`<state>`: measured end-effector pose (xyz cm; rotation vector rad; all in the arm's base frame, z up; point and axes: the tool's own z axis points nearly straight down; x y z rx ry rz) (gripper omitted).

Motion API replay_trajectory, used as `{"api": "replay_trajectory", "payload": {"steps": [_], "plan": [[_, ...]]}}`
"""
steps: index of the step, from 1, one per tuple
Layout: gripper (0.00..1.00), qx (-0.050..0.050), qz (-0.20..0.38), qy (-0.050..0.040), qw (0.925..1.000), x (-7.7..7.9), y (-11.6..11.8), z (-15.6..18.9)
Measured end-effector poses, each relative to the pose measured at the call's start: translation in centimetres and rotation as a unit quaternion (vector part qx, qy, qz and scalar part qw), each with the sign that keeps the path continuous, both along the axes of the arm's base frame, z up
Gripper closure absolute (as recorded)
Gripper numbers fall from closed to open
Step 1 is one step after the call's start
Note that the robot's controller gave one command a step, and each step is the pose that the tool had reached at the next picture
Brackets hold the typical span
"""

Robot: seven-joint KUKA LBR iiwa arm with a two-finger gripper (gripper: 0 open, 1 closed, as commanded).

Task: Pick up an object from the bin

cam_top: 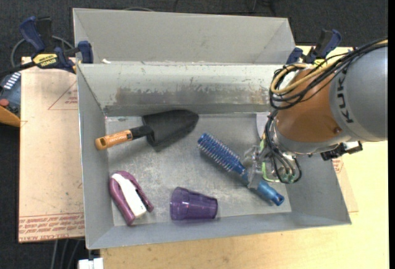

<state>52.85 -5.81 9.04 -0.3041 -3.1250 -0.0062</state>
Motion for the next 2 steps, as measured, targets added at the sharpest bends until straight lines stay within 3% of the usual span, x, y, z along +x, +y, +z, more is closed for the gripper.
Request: {"api": "replay_trajectory", "payload": {"steps": [2], "plan": [[1.0, 0.0, 0.0, 0.0006, 1.0, -0.04, 0.02, 1.4]]}}
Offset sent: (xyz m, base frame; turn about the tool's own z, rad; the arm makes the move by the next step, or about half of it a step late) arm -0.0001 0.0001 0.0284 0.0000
